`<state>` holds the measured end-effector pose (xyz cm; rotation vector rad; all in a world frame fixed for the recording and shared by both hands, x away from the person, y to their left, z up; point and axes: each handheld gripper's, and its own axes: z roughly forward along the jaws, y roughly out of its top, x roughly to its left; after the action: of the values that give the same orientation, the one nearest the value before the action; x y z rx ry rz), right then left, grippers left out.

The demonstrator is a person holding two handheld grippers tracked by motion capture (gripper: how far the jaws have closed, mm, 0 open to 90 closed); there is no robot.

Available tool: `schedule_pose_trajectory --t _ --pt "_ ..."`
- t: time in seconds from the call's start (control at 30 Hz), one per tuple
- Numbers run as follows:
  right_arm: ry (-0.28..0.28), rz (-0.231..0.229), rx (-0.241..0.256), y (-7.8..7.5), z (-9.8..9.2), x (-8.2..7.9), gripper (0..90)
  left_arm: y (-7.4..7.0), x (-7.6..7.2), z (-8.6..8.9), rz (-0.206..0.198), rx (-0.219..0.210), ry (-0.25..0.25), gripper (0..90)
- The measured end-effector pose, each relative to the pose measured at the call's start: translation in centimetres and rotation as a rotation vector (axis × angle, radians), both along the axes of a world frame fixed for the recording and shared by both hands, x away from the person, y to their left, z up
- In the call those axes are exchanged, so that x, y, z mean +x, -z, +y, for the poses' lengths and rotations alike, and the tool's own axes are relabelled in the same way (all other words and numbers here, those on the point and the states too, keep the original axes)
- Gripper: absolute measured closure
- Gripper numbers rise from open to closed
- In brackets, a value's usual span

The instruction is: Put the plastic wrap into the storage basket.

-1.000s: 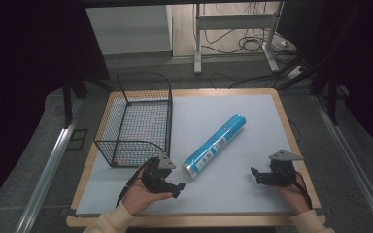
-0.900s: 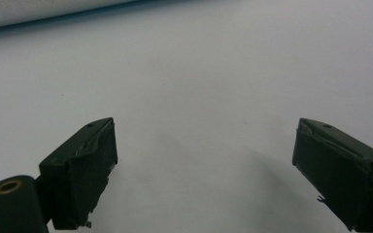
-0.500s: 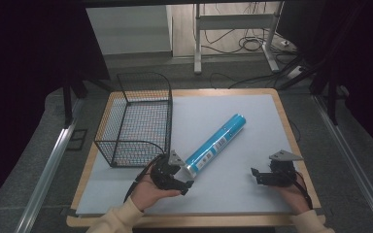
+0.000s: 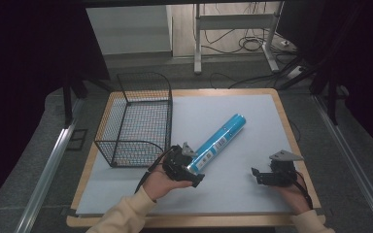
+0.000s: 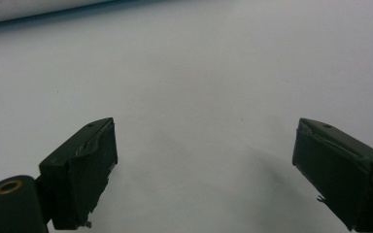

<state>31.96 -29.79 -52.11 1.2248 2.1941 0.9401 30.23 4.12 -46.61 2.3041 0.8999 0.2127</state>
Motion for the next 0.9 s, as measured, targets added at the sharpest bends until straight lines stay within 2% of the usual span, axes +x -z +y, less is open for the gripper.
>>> schedule_pose_trajectory --t 0.17,0.27,0.37,0.47,0.5,0.57,0.63,0.7,0.73,0.77,0.9 --pt "0.001 0.0 0.001 0.0 -0.1 0.0 9.0 -0.4 1.3 -1.3 0.012 -0.003 -0.006 14.8" --pt "0.002 0.0 0.002 0.0 -0.1 0.0 9.0 -0.7 1.8 -1.9 0.01 0.006 -0.004 14.3" --pt "0.001 0.0 0.001 0.0 -0.1 0.0 9.0 -0.9 3.1 -2.9 0.018 0.021 -0.01 13.2" --pt "0.001 -0.001 0.001 0.0 -0.1 0.0 9.0 -0.9 3.7 -3.4 0.025 0.021 -0.017 13.6" --pt "-0.001 0.0 0.002 0.0 -0.1 0.0 9.0 -0.7 4.3 -4.0 0.033 0.033 -0.02 13.7" --pt "0.0 0.001 0.002 0.0 -0.1 0.0 9.0 -0.7 4.7 -4.3 0.037 0.039 -0.021 14.2" --pt "-0.001 0.003 0.002 0.0 -0.1 0.1 9.0 -0.4 5.7 -5.3 0.047 0.067 -0.028 14.6" --pt "-0.002 0.003 0.002 0.0 -0.1 0.1 9.0 -0.1 6.3 -6.0 0.057 0.077 -0.036 15.1" --pt "-0.001 0.004 0.003 0.0 -0.1 0.1 9.0 0.0 6.5 -6.3 0.049 0.091 -0.041 14.6" --pt "-0.001 0.004 0.003 0.0 -0.1 0.1 9.0 0.0 6.5 -6.3 0.049 0.091 -0.041 15.5" --pt "-0.002 0.002 0.007 0.0 -0.1 0.0 9.0 0.4 8.3 -7.1 0.061 0.123 -0.072 16.3"
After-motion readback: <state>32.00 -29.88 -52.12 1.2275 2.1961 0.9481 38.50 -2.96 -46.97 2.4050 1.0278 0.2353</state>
